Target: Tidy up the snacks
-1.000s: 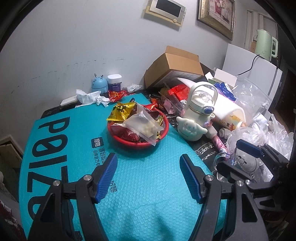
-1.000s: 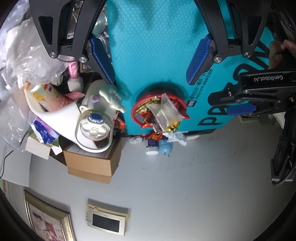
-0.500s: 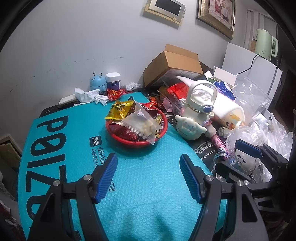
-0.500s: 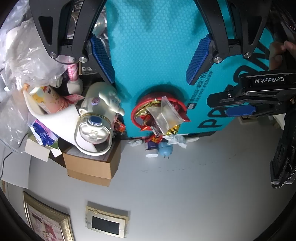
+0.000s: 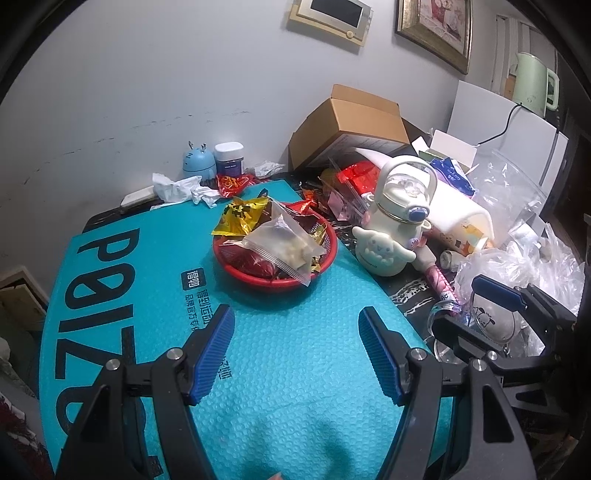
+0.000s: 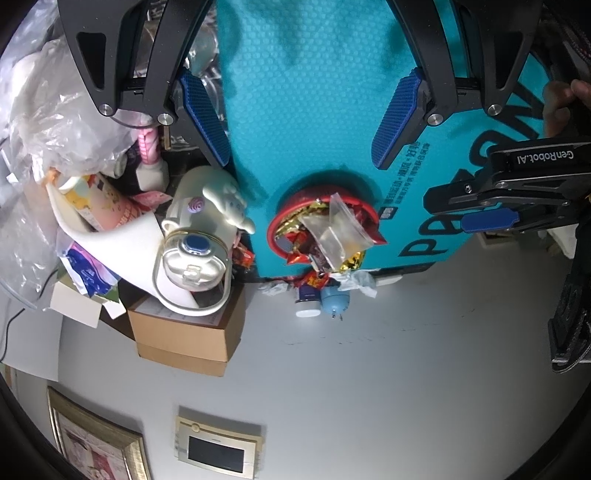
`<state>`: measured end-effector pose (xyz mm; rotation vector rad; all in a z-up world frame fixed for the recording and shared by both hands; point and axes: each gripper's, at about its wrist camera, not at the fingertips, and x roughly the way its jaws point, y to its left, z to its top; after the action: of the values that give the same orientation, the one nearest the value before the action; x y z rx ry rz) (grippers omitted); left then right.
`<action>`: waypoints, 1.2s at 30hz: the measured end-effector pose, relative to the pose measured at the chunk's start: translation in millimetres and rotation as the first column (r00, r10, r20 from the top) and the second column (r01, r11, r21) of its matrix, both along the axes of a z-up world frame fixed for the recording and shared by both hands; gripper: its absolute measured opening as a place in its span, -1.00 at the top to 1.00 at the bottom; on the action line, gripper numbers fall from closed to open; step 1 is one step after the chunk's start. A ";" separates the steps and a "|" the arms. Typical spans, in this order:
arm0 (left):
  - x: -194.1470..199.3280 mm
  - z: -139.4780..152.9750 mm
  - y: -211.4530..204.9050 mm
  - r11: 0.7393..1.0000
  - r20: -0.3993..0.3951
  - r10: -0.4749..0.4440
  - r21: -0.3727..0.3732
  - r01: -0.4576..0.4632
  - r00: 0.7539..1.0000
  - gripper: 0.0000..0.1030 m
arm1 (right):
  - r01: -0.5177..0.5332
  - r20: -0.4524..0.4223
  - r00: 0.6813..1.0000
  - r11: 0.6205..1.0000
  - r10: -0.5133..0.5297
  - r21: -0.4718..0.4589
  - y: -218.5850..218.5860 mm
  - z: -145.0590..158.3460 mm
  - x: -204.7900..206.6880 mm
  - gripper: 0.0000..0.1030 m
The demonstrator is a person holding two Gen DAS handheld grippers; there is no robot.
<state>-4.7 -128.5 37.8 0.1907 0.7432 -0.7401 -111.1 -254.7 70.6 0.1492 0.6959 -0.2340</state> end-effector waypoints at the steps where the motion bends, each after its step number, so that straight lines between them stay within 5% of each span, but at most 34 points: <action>1: -0.8 0.5 -0.8 1.000 0.002 0.000 0.002 0.000 1.000 -0.34 | 0.001 -0.001 1.000 1.000 -0.001 0.000 -0.3 0.3 0.1 -0.56; 36: -6.8 6.0 -3.0 1.000 0.002 -0.018 0.002 0.018 1.000 -0.33 | 0.005 -0.023 1.000 1.000 -0.005 0.001 -8.3 -1.5 1.2 -0.55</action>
<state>-11.5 -131.5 43.9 0.2000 0.7415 -0.7561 -109.9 -263.1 69.1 0.1495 0.7187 -0.2401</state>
